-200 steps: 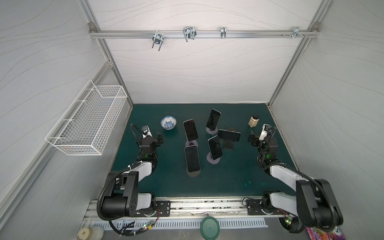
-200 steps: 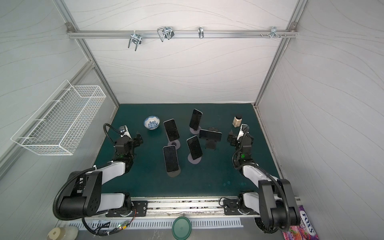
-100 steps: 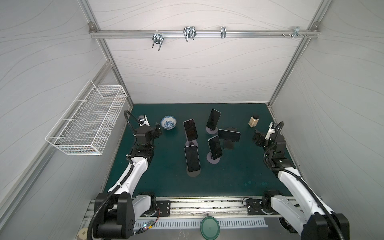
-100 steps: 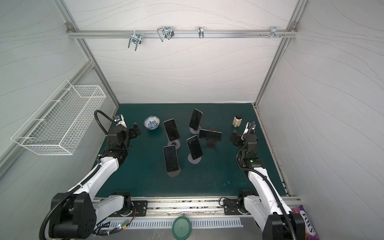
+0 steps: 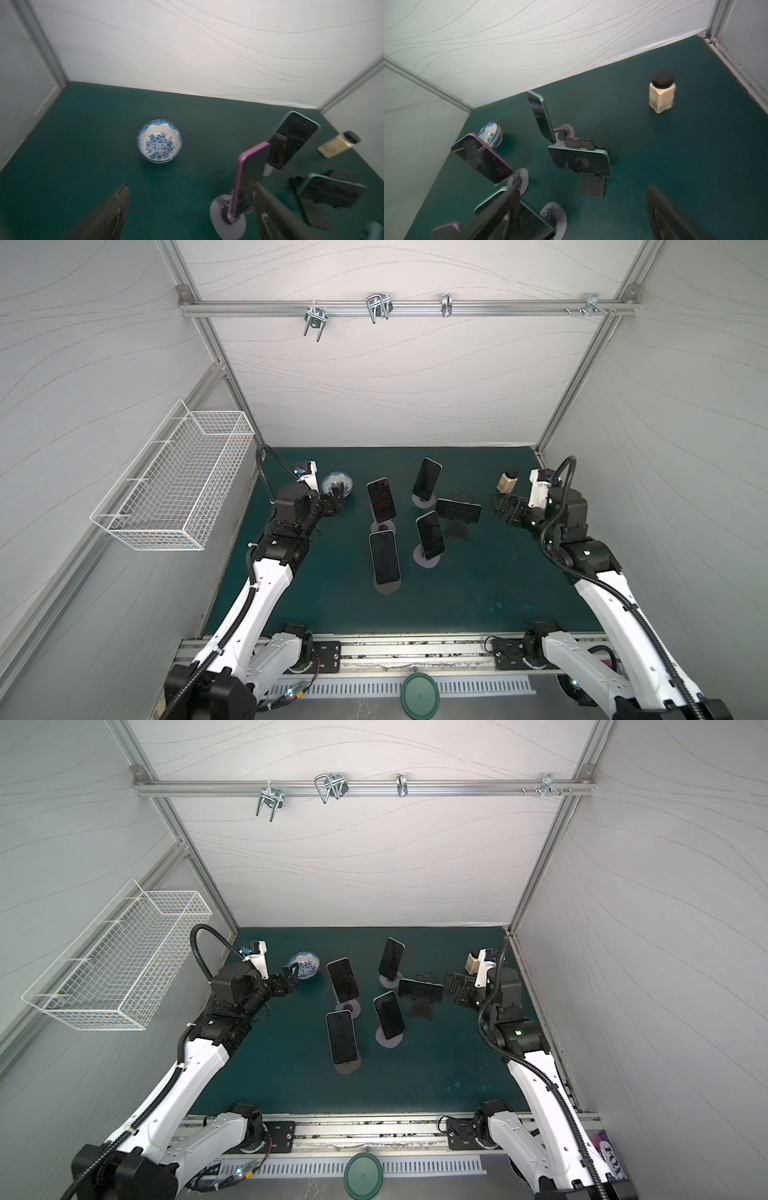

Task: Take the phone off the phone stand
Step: 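Raise both arms and move the grippers toward the phones on stands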

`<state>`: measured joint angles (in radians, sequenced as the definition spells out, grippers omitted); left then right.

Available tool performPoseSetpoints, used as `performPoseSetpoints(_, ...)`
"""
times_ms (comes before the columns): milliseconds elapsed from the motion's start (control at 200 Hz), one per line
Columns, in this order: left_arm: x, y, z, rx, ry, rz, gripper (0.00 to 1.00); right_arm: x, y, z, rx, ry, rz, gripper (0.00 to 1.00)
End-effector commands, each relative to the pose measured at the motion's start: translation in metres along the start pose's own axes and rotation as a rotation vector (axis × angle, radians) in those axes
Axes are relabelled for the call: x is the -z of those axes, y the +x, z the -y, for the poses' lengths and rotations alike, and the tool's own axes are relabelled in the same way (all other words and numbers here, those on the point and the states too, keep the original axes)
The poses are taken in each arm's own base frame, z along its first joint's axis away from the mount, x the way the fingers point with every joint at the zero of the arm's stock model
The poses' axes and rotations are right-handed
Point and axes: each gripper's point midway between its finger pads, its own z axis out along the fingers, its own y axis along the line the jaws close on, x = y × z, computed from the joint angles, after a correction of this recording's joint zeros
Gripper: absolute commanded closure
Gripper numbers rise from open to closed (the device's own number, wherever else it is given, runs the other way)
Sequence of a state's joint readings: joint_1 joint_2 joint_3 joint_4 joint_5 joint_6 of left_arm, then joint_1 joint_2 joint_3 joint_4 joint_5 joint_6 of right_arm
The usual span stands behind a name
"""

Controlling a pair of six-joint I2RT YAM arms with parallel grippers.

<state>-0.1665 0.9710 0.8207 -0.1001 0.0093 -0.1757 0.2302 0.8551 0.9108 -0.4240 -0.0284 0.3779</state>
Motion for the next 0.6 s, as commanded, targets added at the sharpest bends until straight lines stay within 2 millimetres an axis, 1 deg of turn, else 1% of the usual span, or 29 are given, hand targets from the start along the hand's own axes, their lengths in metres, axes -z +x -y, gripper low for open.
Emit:
performPoseSetpoints(0, 0.024, -0.022, 0.035, -0.036, 0.124, 0.036, 0.08, 0.018, 0.013, -0.021, -0.005, -0.074, -0.112, 0.06)
performPoseSetpoints(75, 0.036, -0.022, 0.051, -0.051, 0.179, 0.032, 0.09, 0.027, 0.015, -0.032, 0.012, -0.106, -0.147, 0.06)
performPoseSetpoints(215, 0.058, -0.017, 0.079, -0.077, 0.289, 0.016, 0.11, 0.045, 0.021, -0.046, 0.037, -0.137, -0.197, 0.08)
performPoseSetpoints(350, 0.079, -0.006, 0.103, -0.112, 0.402, -0.012, 0.13, 0.062, 0.03, -0.06, 0.073, -0.177, -0.245, 0.11)
performPoseSetpoints(445, 0.099, 0.002, 0.121, -0.162, 0.502, -0.025, 0.13, 0.072, 0.037, -0.073, 0.112, -0.218, -0.281, 0.13)
performPoseSetpoints(520, 0.115, 0.009, 0.131, -0.193, 0.574, -0.031, 0.13, 0.078, 0.046, -0.086, 0.173, -0.269, -0.316, 0.15)
performPoseSetpoints(595, 0.13, 0.019, 0.138, -0.205, 0.652, -0.053, 0.13, 0.083, 0.06, -0.098, 0.26, -0.321, -0.367, 0.17)
